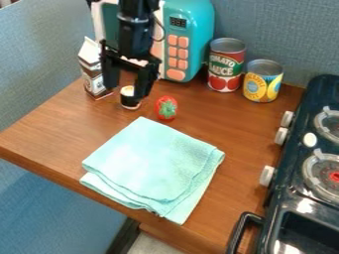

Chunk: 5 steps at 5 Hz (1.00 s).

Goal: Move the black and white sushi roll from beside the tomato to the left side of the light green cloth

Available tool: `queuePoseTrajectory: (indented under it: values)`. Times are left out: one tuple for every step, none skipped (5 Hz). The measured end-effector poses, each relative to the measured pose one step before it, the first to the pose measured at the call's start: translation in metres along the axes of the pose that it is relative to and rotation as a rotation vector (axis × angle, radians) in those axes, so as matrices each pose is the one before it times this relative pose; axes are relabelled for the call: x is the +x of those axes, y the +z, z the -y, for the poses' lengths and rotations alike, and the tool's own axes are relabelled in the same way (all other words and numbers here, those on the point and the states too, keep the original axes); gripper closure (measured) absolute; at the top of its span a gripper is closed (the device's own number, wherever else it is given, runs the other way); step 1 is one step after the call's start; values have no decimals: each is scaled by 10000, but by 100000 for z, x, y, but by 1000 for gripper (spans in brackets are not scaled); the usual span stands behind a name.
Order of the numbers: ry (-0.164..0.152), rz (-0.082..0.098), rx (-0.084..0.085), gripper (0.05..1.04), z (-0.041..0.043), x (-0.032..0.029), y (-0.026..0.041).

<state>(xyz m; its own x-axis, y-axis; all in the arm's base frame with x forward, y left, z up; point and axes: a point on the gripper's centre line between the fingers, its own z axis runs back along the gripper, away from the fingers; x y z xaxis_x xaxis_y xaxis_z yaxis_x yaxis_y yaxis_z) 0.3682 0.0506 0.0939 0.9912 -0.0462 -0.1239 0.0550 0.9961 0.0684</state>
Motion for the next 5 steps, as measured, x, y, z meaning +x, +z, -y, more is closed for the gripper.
queuePoseTrajectory:
  values:
    - [-69, 195, -295, 82, 350, 879, -287]
    - [181, 191, 38, 82, -578, 1623, -167]
    - [352, 60, -15, 82, -1518, 867, -48]
    - [303, -109, -25, 82, -1456, 430, -788]
    - [101, -71, -322, 83, -628, 1051, -944]
